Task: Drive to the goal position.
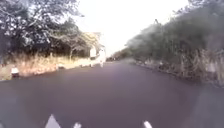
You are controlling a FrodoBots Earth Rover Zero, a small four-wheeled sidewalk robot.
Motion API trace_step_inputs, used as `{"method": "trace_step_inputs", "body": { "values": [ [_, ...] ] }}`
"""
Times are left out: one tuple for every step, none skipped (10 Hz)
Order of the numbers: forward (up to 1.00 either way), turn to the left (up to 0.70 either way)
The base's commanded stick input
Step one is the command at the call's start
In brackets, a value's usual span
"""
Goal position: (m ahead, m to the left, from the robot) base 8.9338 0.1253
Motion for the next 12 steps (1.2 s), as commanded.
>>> {"method": "trace_step_inputs", "body": {
  "values": [
    [0.85, -0.34],
    [0.85, -0.34],
    [0.85, -0.34],
    [0.85, -0.34],
    [0.85, -0.34],
    [0.85, -0.34],
    [0.85, -0.34],
    [0.85, -0.34],
    [0.85, -0.34],
    [0.85, -0.34],
    [0.85, -0.34],
    [0.85, -0.23]
  ]
}}
